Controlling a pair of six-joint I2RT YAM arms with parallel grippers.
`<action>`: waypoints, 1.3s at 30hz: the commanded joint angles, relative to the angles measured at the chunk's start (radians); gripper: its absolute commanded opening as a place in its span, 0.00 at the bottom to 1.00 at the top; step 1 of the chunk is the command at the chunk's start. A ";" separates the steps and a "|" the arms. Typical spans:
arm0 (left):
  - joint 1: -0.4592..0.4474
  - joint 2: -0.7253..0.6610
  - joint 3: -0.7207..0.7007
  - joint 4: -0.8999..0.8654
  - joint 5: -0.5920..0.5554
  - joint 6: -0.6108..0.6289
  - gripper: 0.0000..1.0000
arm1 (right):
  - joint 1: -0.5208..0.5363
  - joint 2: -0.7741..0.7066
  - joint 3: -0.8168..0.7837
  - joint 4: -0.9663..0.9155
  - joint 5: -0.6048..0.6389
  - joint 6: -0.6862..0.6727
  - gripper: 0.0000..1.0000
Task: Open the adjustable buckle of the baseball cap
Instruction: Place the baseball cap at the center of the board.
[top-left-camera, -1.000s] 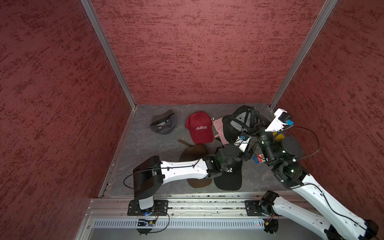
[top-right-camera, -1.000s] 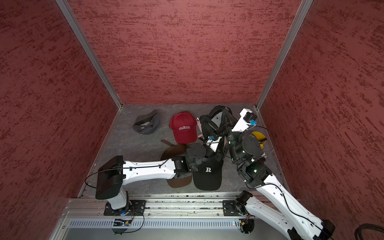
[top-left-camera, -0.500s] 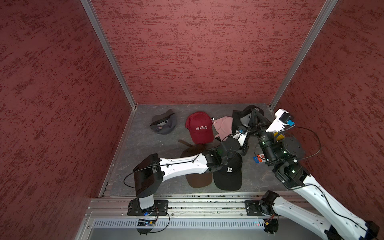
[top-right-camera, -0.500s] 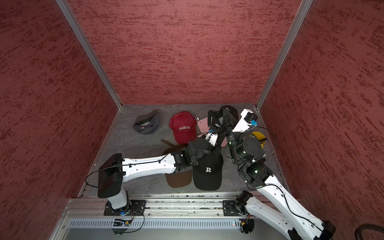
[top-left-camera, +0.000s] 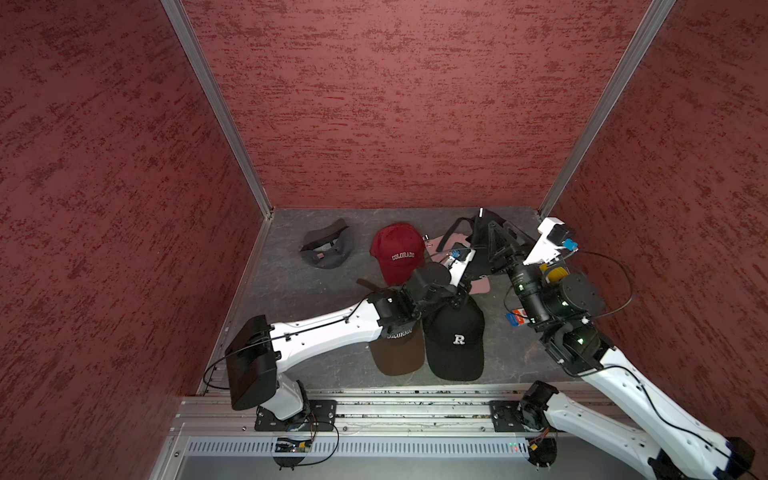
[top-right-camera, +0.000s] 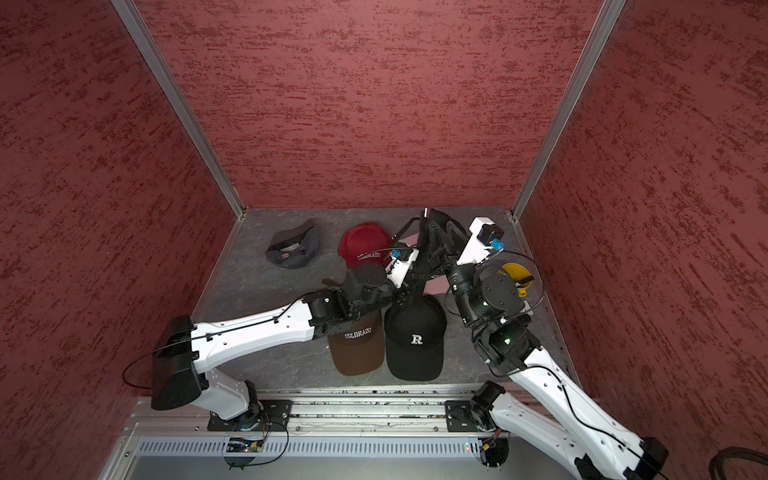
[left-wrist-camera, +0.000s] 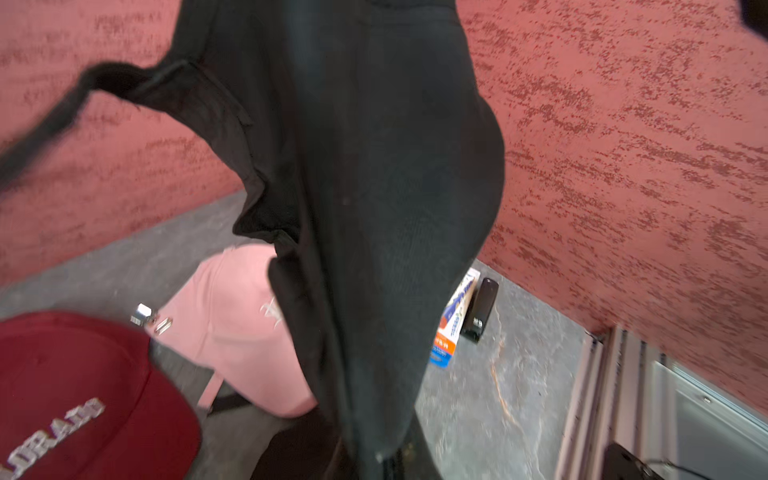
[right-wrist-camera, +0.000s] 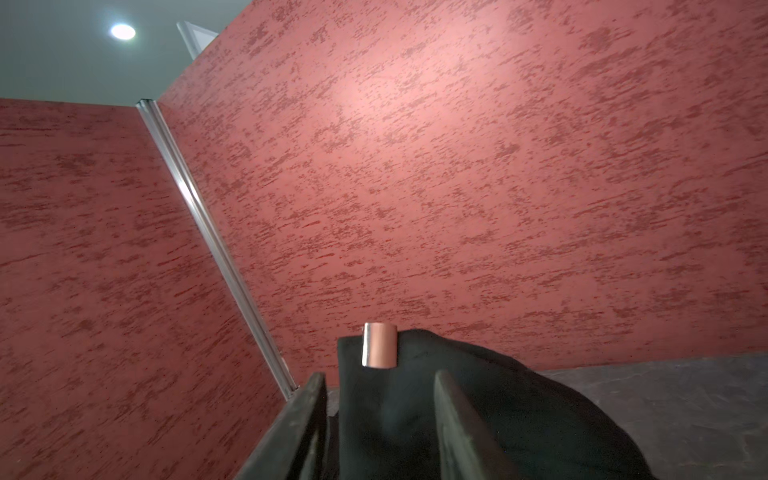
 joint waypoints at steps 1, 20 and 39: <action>0.049 -0.101 -0.054 -0.137 0.119 -0.079 0.00 | 0.000 0.004 -0.010 0.052 -0.138 -0.060 0.49; 0.766 -0.830 -0.405 -0.686 0.604 -0.306 0.00 | 0.000 0.094 -0.057 0.124 -0.307 -0.061 0.54; 1.124 -0.628 -0.587 -0.532 1.007 -0.287 0.00 | 0.000 0.040 -0.147 0.099 -0.264 -0.062 0.54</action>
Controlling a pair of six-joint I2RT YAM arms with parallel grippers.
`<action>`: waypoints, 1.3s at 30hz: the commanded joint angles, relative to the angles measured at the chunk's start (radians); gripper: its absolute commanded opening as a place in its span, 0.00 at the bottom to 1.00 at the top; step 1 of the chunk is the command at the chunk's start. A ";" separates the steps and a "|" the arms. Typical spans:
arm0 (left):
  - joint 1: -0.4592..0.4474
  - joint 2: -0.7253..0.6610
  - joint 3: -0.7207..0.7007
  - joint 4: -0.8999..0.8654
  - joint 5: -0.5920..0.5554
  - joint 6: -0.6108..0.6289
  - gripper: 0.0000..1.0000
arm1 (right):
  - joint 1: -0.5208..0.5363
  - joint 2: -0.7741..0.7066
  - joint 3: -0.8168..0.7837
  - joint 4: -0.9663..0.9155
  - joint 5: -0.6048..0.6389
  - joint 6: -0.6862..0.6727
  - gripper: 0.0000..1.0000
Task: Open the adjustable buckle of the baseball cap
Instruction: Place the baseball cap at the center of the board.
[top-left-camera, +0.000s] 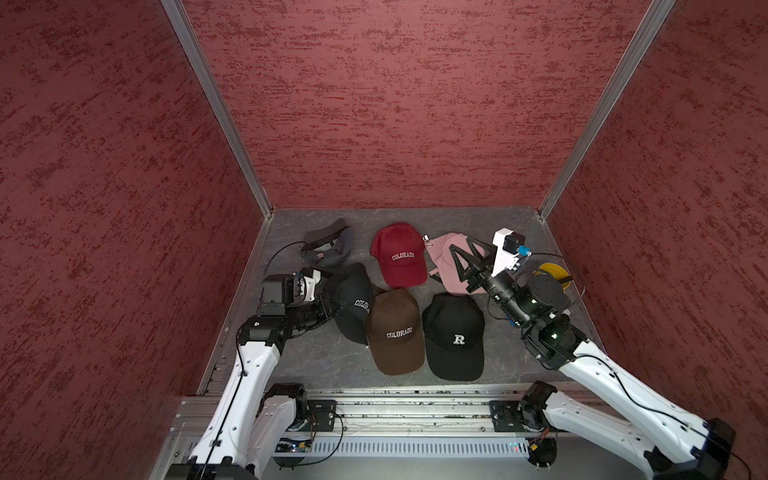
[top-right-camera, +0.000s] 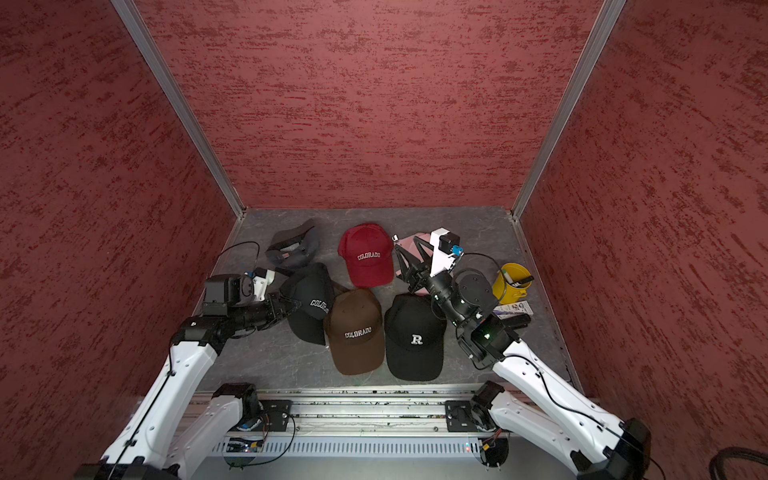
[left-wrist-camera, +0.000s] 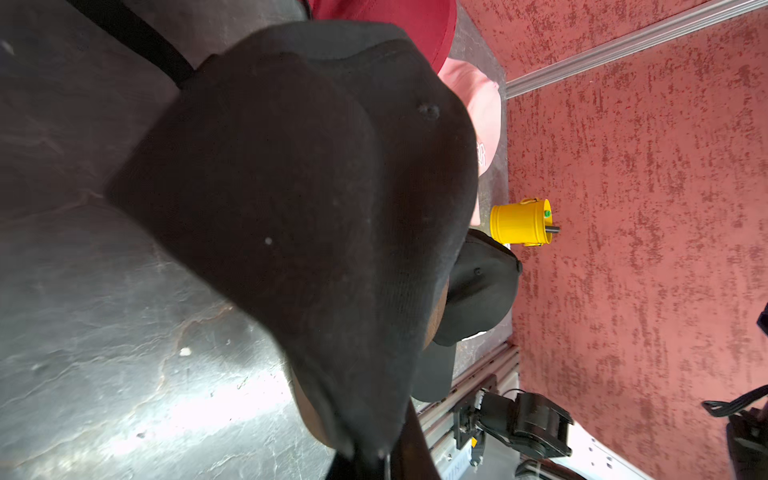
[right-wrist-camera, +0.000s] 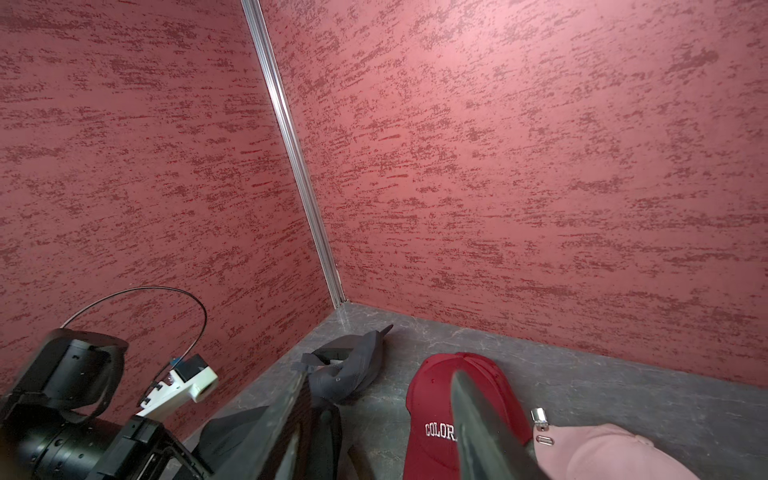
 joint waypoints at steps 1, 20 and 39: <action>0.042 0.040 -0.015 0.099 0.125 0.017 0.00 | 0.000 -0.013 -0.011 0.006 0.018 -0.008 0.54; 0.099 0.062 0.054 -0.103 -0.205 -0.022 0.53 | -0.001 0.034 0.021 0.017 -0.040 -0.132 0.54; 0.045 0.075 0.254 -0.153 -0.590 0.101 1.00 | -0.001 0.181 0.080 -0.003 -0.121 -0.111 0.55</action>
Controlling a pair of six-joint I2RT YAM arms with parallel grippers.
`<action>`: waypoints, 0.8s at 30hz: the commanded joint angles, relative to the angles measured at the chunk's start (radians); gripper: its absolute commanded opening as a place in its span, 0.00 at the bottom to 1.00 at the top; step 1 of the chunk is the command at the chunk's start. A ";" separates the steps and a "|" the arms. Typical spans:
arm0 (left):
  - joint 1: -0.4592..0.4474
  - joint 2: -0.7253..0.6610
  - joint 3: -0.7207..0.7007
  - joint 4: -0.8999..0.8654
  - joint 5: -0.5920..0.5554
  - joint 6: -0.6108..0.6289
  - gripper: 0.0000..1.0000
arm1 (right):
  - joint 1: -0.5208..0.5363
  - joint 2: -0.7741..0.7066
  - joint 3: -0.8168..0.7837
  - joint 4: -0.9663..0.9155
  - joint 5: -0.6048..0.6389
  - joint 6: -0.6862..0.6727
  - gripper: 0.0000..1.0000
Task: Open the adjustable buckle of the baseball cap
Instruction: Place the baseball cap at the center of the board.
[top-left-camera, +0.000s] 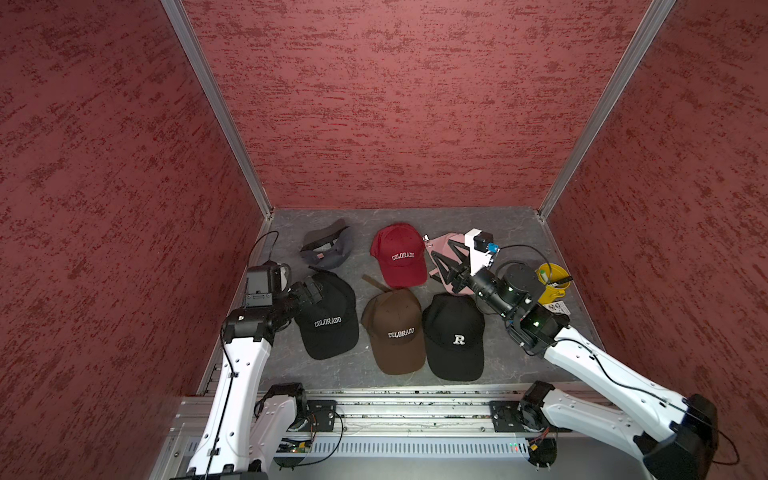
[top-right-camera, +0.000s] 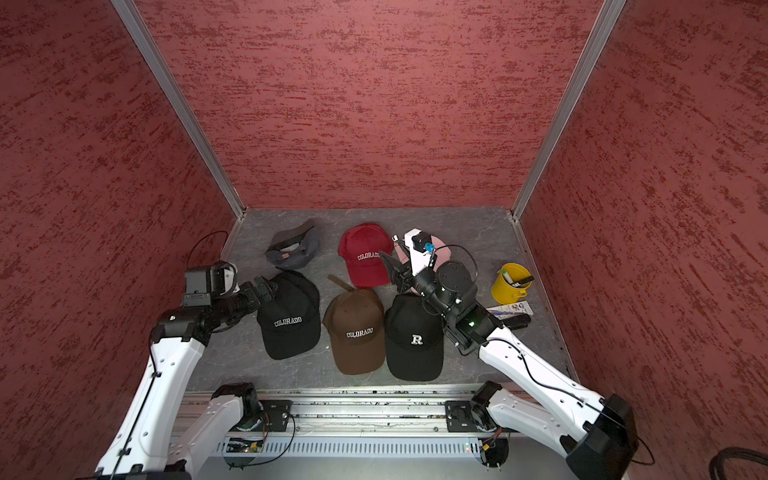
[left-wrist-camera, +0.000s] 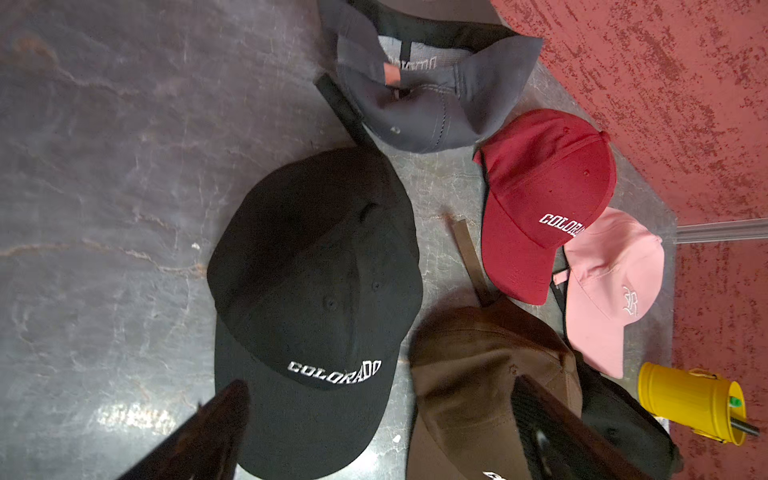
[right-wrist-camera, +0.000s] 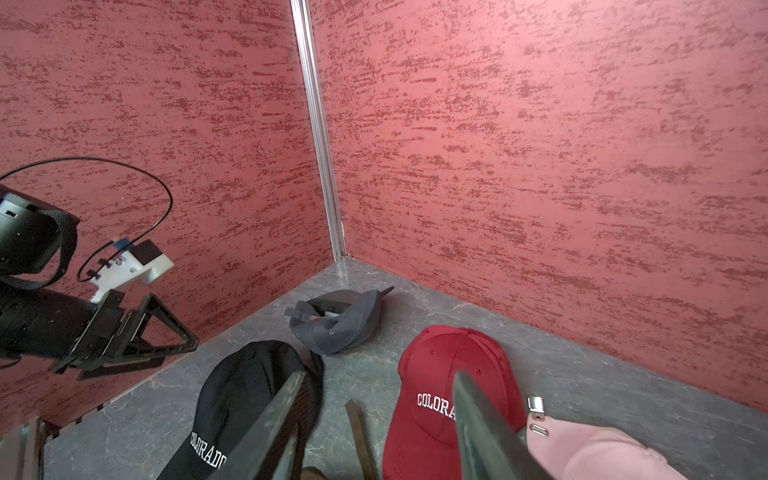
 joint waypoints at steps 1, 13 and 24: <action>-0.010 0.097 0.043 0.094 -0.036 0.093 1.00 | -0.001 0.040 0.049 0.015 -0.006 0.014 0.55; 0.004 0.647 0.411 0.244 0.059 0.266 0.98 | -0.002 0.315 0.300 -0.079 0.053 -0.007 0.56; -0.029 1.017 0.694 0.279 0.312 0.422 0.94 | -0.002 0.364 0.308 -0.075 0.118 0.029 0.56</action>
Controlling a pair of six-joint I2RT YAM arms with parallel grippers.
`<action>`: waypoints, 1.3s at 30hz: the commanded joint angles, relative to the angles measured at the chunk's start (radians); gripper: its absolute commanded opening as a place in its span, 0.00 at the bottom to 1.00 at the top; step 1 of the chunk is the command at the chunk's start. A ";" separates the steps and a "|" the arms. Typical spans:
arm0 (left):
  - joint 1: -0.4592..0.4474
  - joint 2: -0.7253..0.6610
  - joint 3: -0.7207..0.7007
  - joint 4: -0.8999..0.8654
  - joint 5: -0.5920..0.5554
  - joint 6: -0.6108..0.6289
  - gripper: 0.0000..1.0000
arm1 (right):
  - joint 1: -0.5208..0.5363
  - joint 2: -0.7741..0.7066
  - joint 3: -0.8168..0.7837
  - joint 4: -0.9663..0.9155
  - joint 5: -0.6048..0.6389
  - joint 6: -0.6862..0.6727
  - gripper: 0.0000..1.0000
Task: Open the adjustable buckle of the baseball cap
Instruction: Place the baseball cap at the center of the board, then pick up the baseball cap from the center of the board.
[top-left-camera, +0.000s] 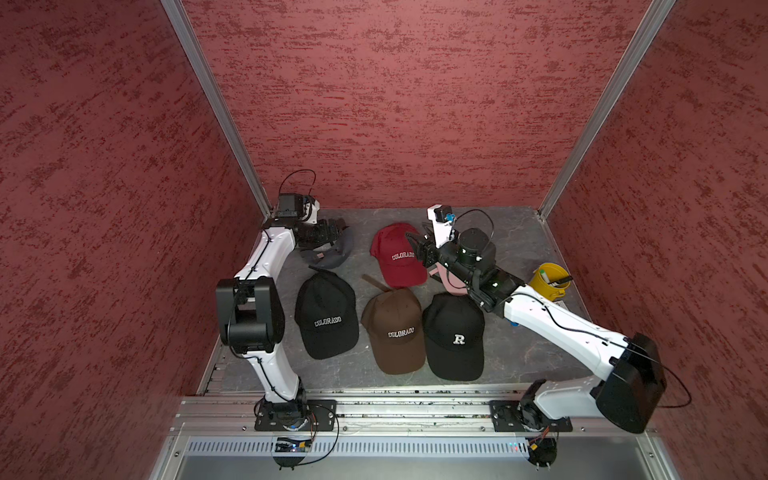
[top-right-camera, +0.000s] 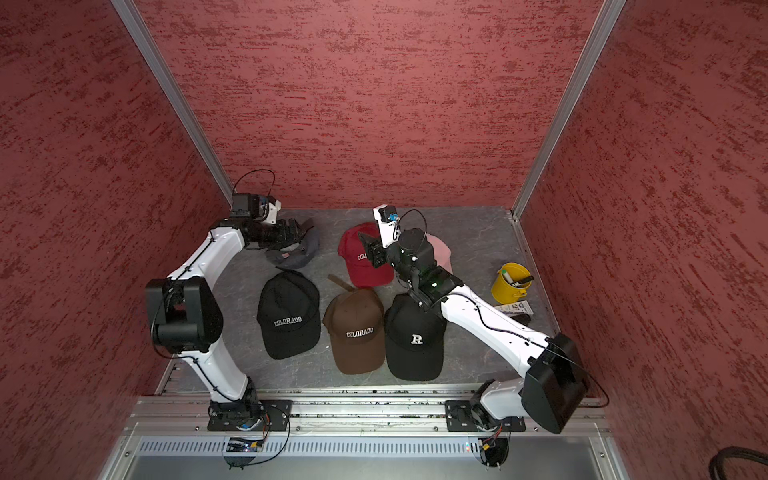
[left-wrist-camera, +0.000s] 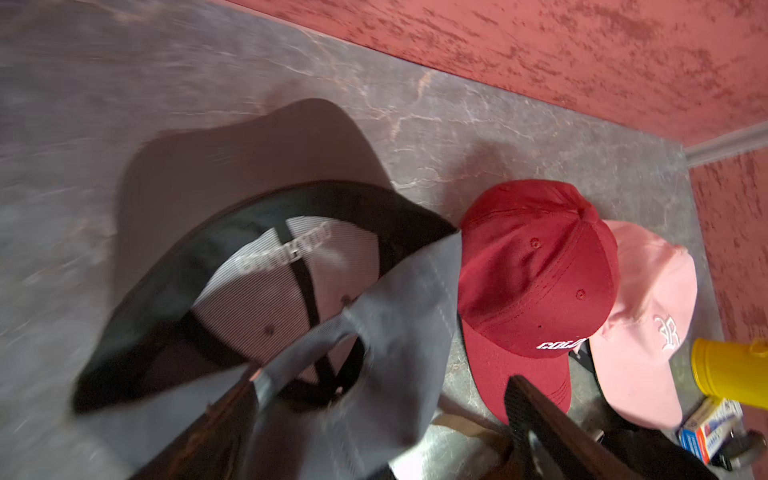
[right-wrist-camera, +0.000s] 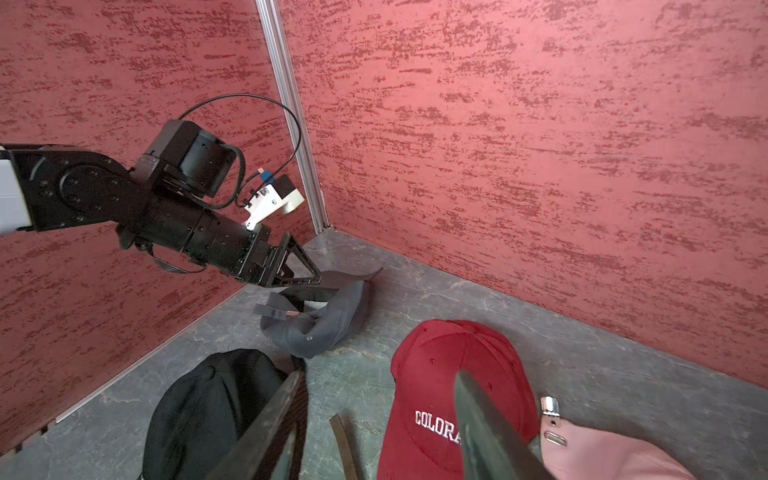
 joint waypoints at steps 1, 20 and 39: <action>-0.013 0.065 0.041 0.039 0.097 0.061 0.94 | -0.002 -0.001 0.013 -0.007 0.053 0.006 0.56; -0.023 0.287 0.199 0.026 0.317 0.096 0.54 | -0.003 0.030 0.010 -0.018 0.031 0.011 0.56; -0.066 0.031 0.067 0.275 0.202 -0.206 0.01 | -0.009 0.030 0.024 -0.012 -0.025 -0.030 0.56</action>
